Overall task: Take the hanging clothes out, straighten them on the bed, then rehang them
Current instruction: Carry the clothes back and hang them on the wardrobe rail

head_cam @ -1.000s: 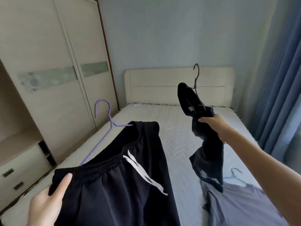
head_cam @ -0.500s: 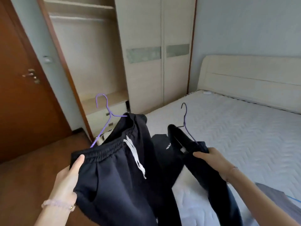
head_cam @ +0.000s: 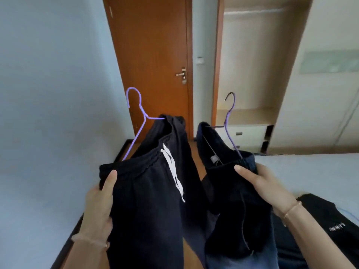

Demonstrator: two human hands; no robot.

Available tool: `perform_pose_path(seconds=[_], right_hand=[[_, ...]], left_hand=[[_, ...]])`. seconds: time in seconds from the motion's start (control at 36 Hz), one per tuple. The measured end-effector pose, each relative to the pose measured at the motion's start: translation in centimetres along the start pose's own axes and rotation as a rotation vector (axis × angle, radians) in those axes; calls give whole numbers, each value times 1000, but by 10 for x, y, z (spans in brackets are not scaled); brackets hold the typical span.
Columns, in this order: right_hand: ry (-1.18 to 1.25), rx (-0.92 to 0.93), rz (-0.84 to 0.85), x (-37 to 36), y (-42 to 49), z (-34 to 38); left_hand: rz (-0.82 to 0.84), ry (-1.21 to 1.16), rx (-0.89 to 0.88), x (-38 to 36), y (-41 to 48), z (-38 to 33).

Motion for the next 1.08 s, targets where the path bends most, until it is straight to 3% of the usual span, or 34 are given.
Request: perform_pose_path(seconds=[0.25,0.47,0.75,1.08], right_hand=[[43,-85,88,-113,134,-8],[103,-124,31,-135,222,8],[137,-122,-54,-110,363,30],[126,-112,-214,-9,575,83]], left_hand=[[-94,208,-11,34,112,42],[-52,273,71,15,210,67],[-39,302,75,-84,344,95],[84,402,16,-304,532,94]])
Point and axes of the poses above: each hand's wrist, its own y-axis towards the middle knuckle, its own x-axis out of the back of the hand, z = x × y, the point moved 10 cm from there along y, towards the middle knuckle, and after that the axes turned 13 degrees about -x, right-handed, at the moved point
